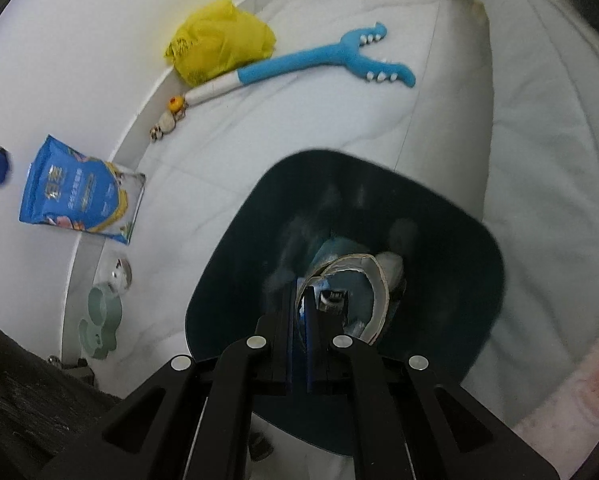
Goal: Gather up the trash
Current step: 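Lower the brown tape roll into the green bin and open the right gripper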
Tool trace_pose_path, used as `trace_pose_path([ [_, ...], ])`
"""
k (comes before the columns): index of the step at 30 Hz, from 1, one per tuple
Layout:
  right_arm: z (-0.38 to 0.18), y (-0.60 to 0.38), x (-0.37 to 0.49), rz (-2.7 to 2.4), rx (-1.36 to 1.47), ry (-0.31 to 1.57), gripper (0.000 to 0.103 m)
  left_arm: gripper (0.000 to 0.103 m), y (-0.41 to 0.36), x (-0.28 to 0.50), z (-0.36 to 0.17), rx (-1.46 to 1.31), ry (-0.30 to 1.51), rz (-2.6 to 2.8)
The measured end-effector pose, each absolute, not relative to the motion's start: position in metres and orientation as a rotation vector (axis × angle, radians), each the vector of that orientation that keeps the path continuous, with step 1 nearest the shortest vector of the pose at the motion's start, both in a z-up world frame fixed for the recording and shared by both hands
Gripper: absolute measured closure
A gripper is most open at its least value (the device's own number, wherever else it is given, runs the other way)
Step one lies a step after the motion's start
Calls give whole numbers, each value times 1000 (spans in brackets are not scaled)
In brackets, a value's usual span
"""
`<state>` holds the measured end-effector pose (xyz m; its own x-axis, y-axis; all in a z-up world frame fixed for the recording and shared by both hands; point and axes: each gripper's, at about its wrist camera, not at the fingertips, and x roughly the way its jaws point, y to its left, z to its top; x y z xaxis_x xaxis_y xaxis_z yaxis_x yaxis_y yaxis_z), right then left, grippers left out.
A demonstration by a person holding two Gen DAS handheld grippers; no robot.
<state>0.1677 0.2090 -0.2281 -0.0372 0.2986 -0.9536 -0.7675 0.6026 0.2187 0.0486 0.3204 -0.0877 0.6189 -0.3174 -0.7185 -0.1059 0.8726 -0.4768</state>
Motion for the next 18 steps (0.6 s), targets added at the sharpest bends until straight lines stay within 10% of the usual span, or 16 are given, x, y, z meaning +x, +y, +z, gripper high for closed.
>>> trace_pose_path([
  [10, -256, 217, 158, 889, -491, 1464, 98, 26, 331, 43, -77, -545, 865, -146],
  [12, -259, 216, 158, 880, -492, 1478, 88, 22, 332, 42, -73, -547, 861, -150],
  [14, -258, 214, 159, 874, -484, 1487, 35, 21, 329, 43, -67, -536, 855, -156],
  [18, -248, 210, 161, 878, -462, 1463, 32, 21, 324, 45, -59, -530, 841, -178],
])
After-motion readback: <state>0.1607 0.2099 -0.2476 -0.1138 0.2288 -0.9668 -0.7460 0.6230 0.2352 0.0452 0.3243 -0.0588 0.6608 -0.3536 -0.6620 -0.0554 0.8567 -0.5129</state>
